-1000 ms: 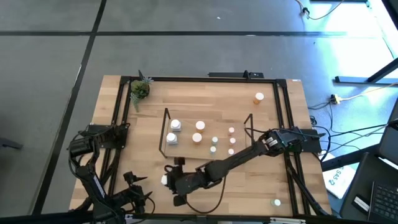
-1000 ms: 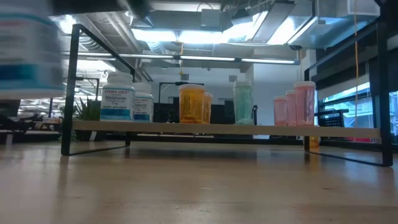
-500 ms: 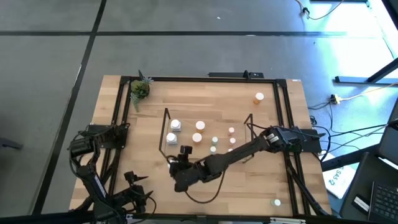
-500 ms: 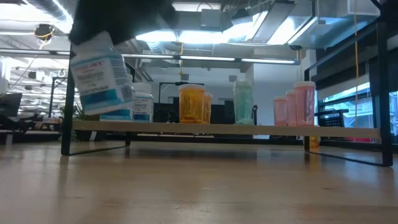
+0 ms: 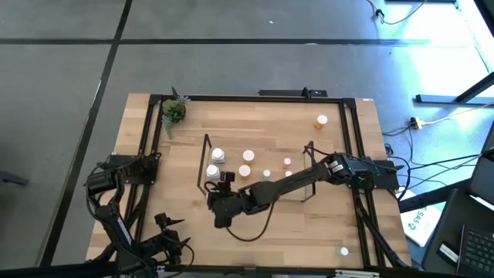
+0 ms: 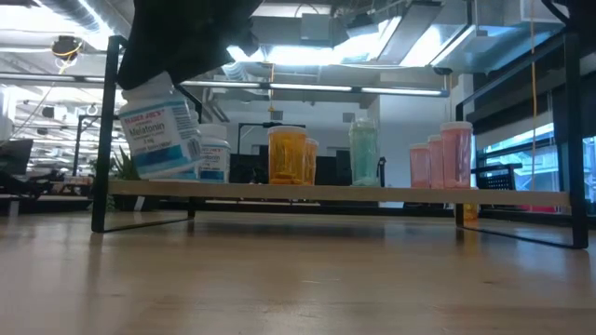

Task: Pick and place medicine bottles onto shelf by color
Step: Put the white pill bottle on the shelf aligned with the other white pill bottle

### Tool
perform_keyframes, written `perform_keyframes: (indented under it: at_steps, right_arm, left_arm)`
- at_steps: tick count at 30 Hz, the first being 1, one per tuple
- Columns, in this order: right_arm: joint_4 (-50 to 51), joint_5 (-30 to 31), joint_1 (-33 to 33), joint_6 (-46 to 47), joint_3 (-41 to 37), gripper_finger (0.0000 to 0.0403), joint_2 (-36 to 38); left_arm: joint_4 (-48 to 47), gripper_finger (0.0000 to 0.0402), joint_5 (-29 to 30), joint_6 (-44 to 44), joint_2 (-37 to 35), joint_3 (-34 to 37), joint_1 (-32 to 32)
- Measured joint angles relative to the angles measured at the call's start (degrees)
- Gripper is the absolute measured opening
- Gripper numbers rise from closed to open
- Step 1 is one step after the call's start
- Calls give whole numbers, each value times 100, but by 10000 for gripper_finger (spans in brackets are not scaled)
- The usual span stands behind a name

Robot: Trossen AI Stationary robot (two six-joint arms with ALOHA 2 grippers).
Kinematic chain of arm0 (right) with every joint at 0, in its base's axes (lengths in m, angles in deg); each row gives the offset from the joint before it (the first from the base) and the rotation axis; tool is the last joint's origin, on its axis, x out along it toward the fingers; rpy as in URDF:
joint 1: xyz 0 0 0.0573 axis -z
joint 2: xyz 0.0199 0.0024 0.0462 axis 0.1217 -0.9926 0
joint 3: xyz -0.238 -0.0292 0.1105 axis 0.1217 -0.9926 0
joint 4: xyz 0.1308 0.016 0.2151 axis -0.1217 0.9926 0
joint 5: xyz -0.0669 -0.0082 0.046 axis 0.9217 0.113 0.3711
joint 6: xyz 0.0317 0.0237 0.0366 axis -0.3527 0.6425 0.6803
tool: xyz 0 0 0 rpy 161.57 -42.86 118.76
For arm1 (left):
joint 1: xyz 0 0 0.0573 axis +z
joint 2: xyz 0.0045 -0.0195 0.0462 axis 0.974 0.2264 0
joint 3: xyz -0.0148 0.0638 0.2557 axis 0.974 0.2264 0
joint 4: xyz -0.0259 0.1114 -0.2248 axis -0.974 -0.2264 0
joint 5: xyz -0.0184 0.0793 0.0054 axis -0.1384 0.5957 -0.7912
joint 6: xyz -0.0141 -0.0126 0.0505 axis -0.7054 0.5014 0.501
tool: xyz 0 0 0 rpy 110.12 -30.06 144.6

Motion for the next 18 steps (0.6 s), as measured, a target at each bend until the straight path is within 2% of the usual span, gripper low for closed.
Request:
perform_keyframes:
  at_steps: [18]
  right_arm:
    - [-56,-488,309,-100,2,192,-15]
  left_arm:
    - [-2,326,-4,-13,0,0,0]
